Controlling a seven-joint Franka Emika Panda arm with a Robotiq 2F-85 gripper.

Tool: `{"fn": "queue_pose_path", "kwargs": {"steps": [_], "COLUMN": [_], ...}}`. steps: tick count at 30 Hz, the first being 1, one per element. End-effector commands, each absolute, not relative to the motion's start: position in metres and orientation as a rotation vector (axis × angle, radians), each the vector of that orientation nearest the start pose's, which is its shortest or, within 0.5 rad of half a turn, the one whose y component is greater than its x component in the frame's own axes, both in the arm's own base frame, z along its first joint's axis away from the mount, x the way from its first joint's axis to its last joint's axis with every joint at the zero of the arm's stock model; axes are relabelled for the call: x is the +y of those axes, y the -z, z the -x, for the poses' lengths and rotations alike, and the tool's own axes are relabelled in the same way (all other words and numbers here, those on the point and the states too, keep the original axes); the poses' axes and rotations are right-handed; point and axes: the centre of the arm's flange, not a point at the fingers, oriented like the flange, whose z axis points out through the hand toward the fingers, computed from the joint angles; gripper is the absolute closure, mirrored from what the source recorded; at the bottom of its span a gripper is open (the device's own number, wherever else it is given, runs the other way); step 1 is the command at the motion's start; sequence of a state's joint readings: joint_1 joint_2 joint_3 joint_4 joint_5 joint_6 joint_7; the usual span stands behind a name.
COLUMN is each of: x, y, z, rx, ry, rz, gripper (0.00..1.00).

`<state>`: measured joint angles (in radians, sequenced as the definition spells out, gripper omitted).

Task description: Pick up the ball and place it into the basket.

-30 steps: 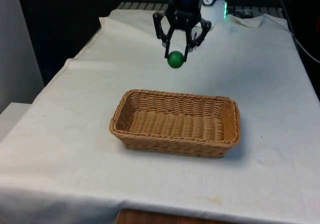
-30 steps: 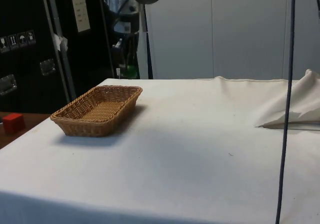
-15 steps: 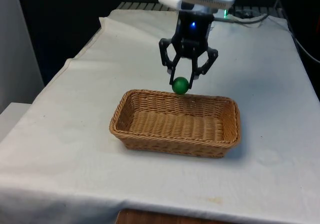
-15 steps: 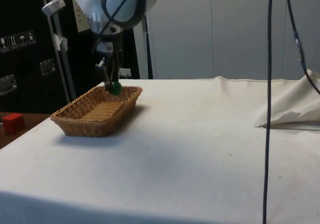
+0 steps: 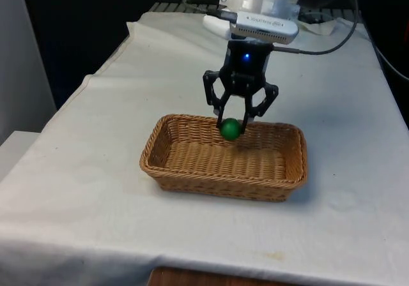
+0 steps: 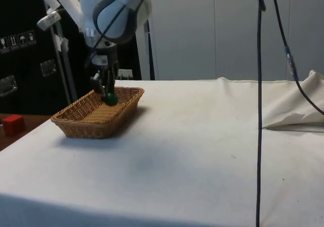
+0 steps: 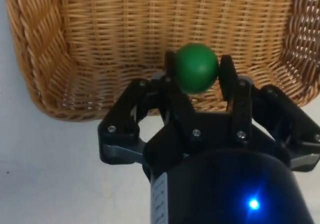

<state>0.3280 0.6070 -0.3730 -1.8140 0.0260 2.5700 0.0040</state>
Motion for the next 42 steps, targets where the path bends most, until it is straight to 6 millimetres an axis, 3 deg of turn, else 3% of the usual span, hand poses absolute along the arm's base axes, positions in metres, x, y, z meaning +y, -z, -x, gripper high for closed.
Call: {"fn": "queue_pose_path", "kwargs": {"steps": [1,2,5,10,33,34,35,36,37,42], "x": [-0.006,-0.007,-0.003,-0.002,-0.002,-0.002,-0.002,-0.002,-0.002,-0.002], "y": [-0.236,-0.24,-0.226,-0.218,-0.219,-0.219,-0.219,-0.22,-0.219,-0.22], "z": [-0.673,-0.67,-0.676,-0.685,-0.69,-0.69,-0.69,-0.69,-0.69,-0.69], "rx": [-0.015,-0.021,-0.013,-0.012,-0.007,-0.006,-0.006,-0.011,-0.006,-0.006], "ry": [0.306,0.307,0.296,0.303,0.304,0.306,0.306,0.308,0.306,0.308], "rz": [3.316,3.319,3.319,3.334,3.338,3.337,3.337,3.338,3.337,3.337], "gripper": [1.0,1.0,1.0,1.0,0.99,0.84,0.75,0.67,0.67,0.24]}}
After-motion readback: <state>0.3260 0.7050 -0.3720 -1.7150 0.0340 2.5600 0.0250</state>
